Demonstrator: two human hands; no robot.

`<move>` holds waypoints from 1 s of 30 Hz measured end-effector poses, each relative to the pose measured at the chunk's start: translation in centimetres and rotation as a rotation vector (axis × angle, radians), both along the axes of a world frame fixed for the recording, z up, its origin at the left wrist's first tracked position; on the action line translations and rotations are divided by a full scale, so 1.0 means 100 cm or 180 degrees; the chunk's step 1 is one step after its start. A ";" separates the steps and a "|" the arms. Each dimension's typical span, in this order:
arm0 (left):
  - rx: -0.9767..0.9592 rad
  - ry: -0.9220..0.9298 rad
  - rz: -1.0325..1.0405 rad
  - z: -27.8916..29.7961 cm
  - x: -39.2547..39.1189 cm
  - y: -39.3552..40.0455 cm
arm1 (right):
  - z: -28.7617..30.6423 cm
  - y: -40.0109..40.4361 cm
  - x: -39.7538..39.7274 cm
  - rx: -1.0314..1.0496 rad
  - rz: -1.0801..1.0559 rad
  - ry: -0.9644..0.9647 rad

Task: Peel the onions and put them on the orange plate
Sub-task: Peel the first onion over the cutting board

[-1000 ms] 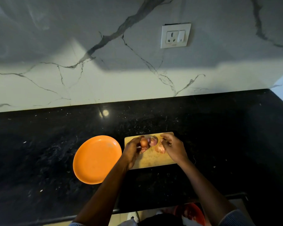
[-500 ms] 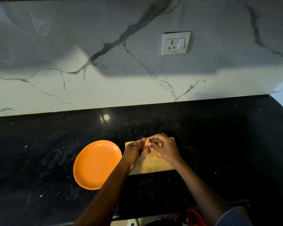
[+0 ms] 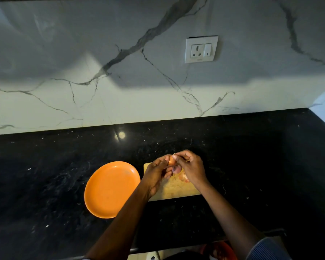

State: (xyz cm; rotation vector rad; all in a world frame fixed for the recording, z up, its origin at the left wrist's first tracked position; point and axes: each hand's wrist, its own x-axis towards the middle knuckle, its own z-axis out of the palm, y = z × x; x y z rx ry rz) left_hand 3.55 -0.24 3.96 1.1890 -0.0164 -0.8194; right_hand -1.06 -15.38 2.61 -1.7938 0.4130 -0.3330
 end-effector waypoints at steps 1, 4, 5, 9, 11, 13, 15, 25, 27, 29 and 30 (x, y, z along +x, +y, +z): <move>0.0015 0.0056 0.0035 0.001 0.001 -0.001 | -0.001 0.000 0.000 0.0091 0.0060 0.0020; 0.0052 0.0224 0.0112 0.002 0.004 -0.002 | 0.002 0.000 0.001 0.0428 0.0234 0.0076; 0.0039 0.0256 0.0133 0.002 0.005 -0.002 | 0.003 -0.001 0.002 0.0505 0.0245 0.0067; -0.0067 0.0227 0.0091 0.006 0.006 -0.005 | 0.007 -0.002 0.003 0.0600 0.0174 0.0018; -0.0124 0.0204 0.0095 0.008 0.005 -0.007 | 0.008 -0.002 0.004 0.0512 0.0154 -0.0019; -0.0069 0.0220 0.0107 0.008 0.007 -0.007 | 0.007 0.000 0.004 0.0499 0.0132 -0.0025; 0.0000 0.0261 0.0125 0.008 0.007 -0.007 | 0.006 0.001 0.003 0.0492 0.0137 -0.0003; 0.0349 -0.0144 -0.0080 0.002 0.006 -0.008 | 0.009 -0.004 -0.001 0.0334 0.0472 0.0071; 0.0388 -0.0133 -0.0114 0.004 0.004 -0.009 | 0.006 -0.003 -0.002 0.0252 0.0365 0.0001; 0.0369 -0.0020 -0.0108 0.004 0.004 -0.009 | 0.007 -0.002 -0.001 0.0120 0.0247 -0.0078; 0.0369 0.0029 -0.0103 0.005 0.005 -0.009 | 0.006 -0.001 -0.001 0.0064 0.0222 -0.0088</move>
